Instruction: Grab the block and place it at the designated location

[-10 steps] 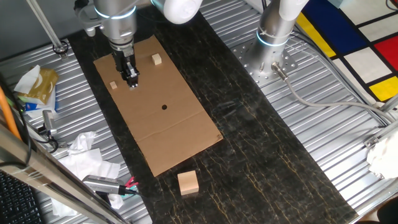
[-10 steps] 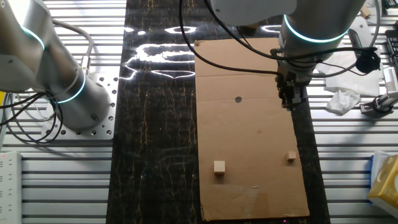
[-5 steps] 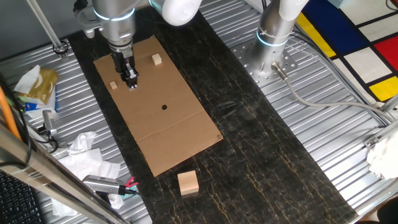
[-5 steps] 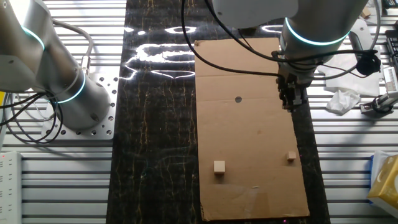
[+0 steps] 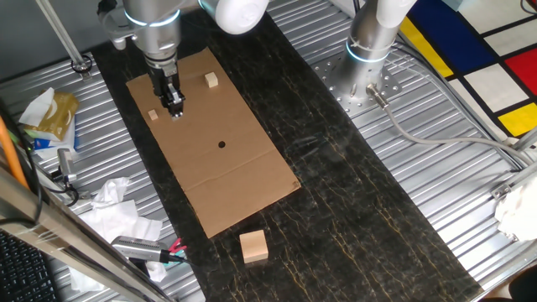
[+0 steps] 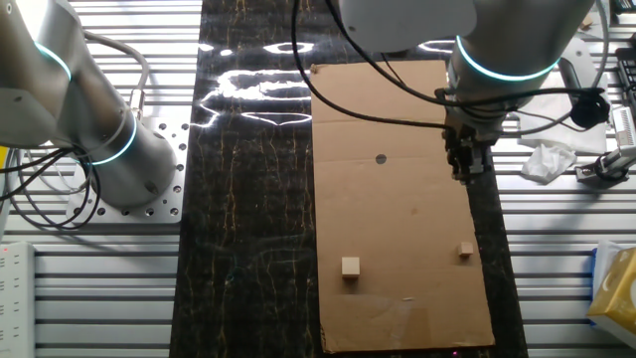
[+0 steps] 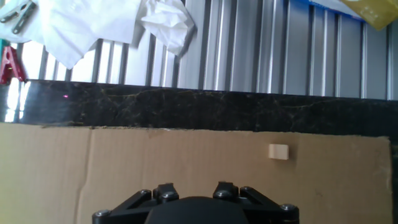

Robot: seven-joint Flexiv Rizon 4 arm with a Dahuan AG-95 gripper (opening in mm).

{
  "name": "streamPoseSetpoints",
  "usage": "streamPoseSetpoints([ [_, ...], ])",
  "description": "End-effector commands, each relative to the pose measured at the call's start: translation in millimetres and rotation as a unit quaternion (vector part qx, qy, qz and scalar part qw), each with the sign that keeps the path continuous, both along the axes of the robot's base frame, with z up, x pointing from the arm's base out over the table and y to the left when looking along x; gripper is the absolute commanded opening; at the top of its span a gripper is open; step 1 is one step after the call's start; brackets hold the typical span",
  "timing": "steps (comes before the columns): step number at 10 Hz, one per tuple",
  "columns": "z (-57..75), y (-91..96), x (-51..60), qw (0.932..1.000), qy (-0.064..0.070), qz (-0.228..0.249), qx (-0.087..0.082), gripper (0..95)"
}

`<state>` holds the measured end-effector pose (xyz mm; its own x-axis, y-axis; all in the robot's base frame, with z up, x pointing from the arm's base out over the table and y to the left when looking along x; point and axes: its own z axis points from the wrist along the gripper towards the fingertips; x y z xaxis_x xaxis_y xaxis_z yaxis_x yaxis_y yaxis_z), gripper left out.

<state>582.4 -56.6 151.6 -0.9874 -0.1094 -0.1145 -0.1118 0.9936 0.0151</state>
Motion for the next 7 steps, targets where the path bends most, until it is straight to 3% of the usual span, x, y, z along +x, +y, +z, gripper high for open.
streamPoseSetpoints([
  [1, 1.6, -2.1, 2.5, 1.0000, 0.002, 0.002, 0.000, 38.0],
  [7, 0.0, -8.1, 3.4, 1.0000, 0.001, 0.007, 0.000, 38.0],
])
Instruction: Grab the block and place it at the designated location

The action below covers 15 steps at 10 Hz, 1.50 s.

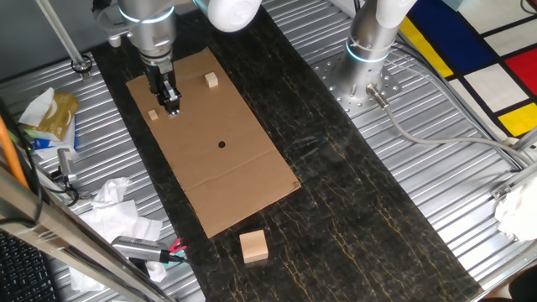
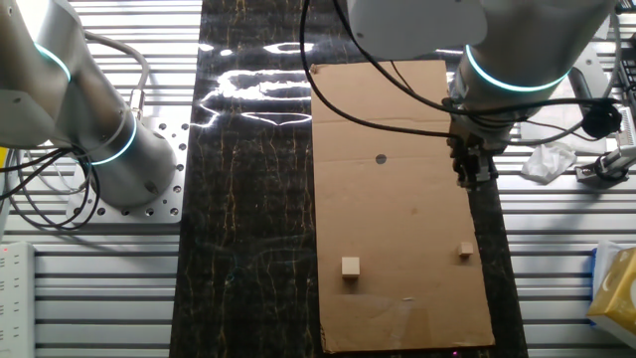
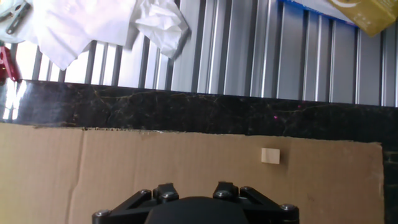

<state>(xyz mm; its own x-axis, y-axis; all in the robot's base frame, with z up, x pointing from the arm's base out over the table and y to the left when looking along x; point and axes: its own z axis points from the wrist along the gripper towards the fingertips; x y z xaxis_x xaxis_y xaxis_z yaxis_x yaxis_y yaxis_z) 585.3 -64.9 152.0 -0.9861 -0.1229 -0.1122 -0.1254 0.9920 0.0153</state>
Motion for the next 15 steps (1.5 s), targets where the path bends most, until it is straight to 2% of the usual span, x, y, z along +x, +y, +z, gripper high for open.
streamPoseSetpoints([
  [1, -0.3, -0.4, 1.3, 1.0000, 0.000, -0.001, -0.001, 38.0],
  [10, -1.3, -4.3, 3.7, 1.0000, 0.000, 0.007, -0.003, 38.0],
  [13, -0.5, -2.5, 5.3, 1.0000, -0.004, 0.006, -0.002, 38.0],
  [15, -0.8, -1.0, 6.0, 1.0000, -0.001, 0.005, -0.005, 38.0],
])
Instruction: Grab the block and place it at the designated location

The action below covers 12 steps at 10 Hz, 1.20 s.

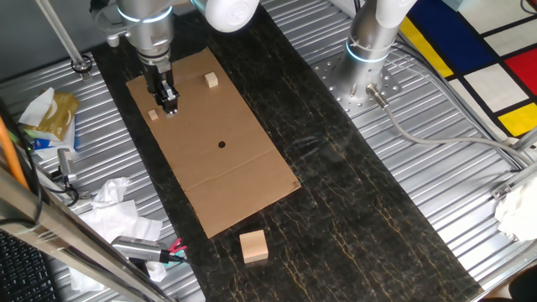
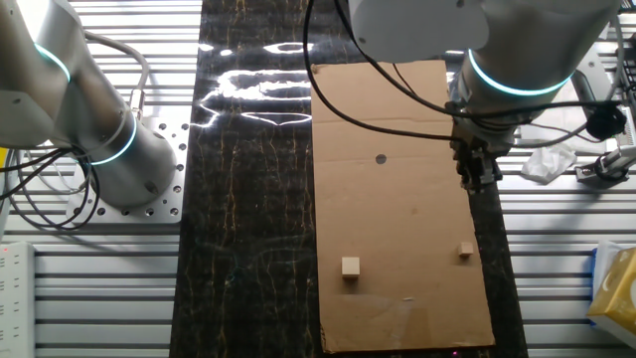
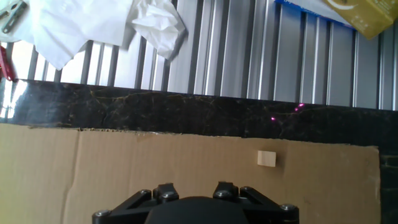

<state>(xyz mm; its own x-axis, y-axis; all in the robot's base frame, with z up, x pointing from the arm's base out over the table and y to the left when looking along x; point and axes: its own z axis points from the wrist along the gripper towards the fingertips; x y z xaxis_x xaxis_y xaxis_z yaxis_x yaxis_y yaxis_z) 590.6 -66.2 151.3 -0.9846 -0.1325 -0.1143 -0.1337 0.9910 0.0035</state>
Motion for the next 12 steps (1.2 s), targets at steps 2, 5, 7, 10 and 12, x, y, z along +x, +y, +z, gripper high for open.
streamPoseSetpoints([
  [2, -0.1, 0.2, 0.7, 1.0000, 0.002, 0.001, -0.003, 38.0],
  [5, -0.1, 0.2, 0.7, 1.0000, 0.004, -0.005, -0.003, 38.0],
  [7, -0.1, 0.2, 0.7, 0.9999, 0.014, -0.001, -0.005, 38.0],
  [10, -0.1, 0.2, 0.7, 0.9999, 0.015, 0.003, 0.000, 38.0],
  [12, -0.1, 0.2, 0.7, 0.9998, 0.016, -0.008, 0.000, 38.0],
])
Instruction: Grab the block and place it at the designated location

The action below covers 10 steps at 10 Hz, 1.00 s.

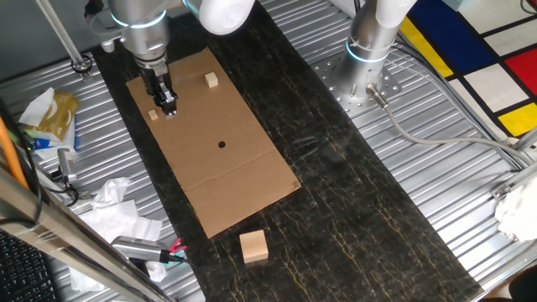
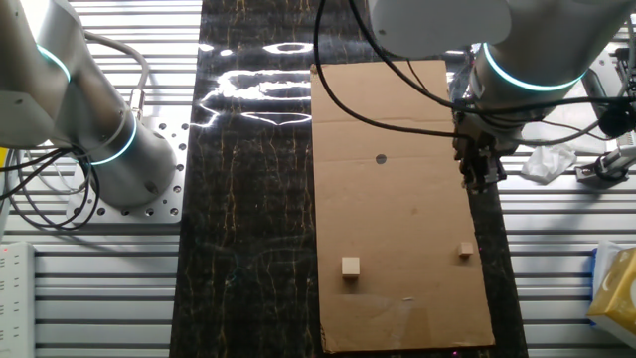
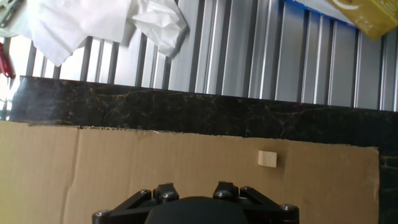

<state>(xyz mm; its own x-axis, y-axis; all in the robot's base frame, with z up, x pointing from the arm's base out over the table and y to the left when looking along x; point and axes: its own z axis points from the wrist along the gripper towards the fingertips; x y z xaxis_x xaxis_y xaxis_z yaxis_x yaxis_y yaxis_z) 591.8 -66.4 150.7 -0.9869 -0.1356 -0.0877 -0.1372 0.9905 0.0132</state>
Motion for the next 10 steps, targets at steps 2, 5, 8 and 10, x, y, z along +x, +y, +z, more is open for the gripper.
streamPoseSetpoints([
  [2, 0.5, 0.5, -0.5, 0.9999, -0.004, -0.016, -0.001, 38.0],
  [5, 0.5, 0.5, -0.5, 0.9996, 0.001, -0.027, 0.000, 38.0],
  [8, 0.5, 0.5, -0.5, 0.9991, 0.000, -0.042, 0.001, 19.0],
  [10, 0.5, 0.5, -0.5, 0.9985, 0.000, -0.055, 0.002, 19.0],
])
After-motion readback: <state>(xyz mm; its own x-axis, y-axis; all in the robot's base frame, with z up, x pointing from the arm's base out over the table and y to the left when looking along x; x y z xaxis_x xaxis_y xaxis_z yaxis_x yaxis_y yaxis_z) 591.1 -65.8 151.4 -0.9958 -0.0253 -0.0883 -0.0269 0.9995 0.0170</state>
